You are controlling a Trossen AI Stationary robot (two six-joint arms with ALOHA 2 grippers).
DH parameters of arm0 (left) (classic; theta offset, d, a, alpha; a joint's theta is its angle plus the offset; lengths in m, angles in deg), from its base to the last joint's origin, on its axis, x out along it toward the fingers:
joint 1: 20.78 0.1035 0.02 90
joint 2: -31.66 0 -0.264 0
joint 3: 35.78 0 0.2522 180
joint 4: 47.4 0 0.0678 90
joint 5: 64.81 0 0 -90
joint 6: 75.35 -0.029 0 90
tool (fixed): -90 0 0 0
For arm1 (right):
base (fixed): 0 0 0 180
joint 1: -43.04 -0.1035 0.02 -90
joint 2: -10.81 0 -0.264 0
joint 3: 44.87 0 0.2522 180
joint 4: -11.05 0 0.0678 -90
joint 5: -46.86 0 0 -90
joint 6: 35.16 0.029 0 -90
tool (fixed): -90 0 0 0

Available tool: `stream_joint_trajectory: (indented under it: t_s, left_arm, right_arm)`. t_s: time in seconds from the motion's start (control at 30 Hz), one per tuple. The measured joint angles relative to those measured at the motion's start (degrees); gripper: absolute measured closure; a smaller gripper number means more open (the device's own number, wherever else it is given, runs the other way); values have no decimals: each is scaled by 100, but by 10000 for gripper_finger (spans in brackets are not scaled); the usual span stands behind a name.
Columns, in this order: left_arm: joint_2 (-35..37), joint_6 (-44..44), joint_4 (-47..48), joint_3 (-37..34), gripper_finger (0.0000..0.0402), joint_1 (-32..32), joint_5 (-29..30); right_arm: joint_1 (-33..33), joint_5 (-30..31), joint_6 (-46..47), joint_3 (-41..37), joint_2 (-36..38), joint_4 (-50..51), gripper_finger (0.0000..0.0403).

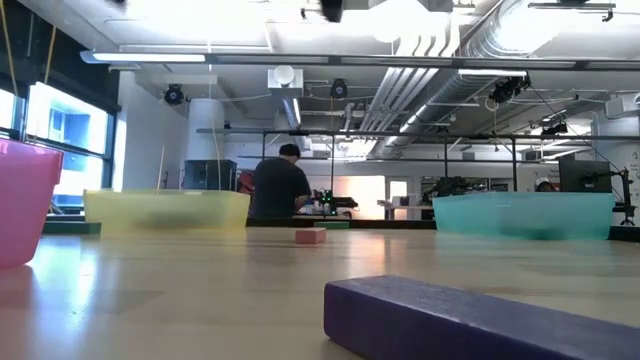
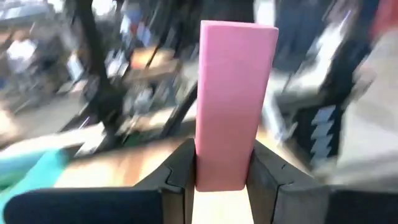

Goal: Sort blocks
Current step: Put the pink wooden block into the pink bin

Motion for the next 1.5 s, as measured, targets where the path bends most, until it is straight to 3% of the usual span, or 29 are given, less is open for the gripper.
stream_joint_trajectory:
  t_s: [0.17,0.3,0.43,0.57,0.67,0.93,1.13,1.3,1.5]
  left_arm:
    - [1181,476,3239,0,323,-366,1218]
    - [2113,1815,5981,55,323,-935,1493]
    - [2570,4079,8870,630,323,-1573,1112]
    - [2548,5990,10665,1100,323,-2179,-91]
    - [2549,7120,11073,1017,323,-2590,-915]
    - [2538,8718,10553,49,323,-3313,-2018]
    - [2536,8953,9968,-732,323,-3295,-2957]
    - [2536,8953,9869,-961,322,-3293,-3225]
    - [2536,8831,9543,-1123,294,-3290,-3673]
  right_arm:
    - [-461,396,-445,0,256,-7,168]
    - [-565,422,-438,0,254,142,167]
    - [-563,593,-466,0,250,426,167]
    - [-481,595,-584,0,252,445,167]
    - [-410,595,-597,0,252,558,167]
    - [-366,586,-318,0,250,1004,167]
    - [-381,584,-318,0,250,1033,167]
    - [-381,579,-250,0,250,1120,167]
    - [-381,576,-27,0,250,1378,167]
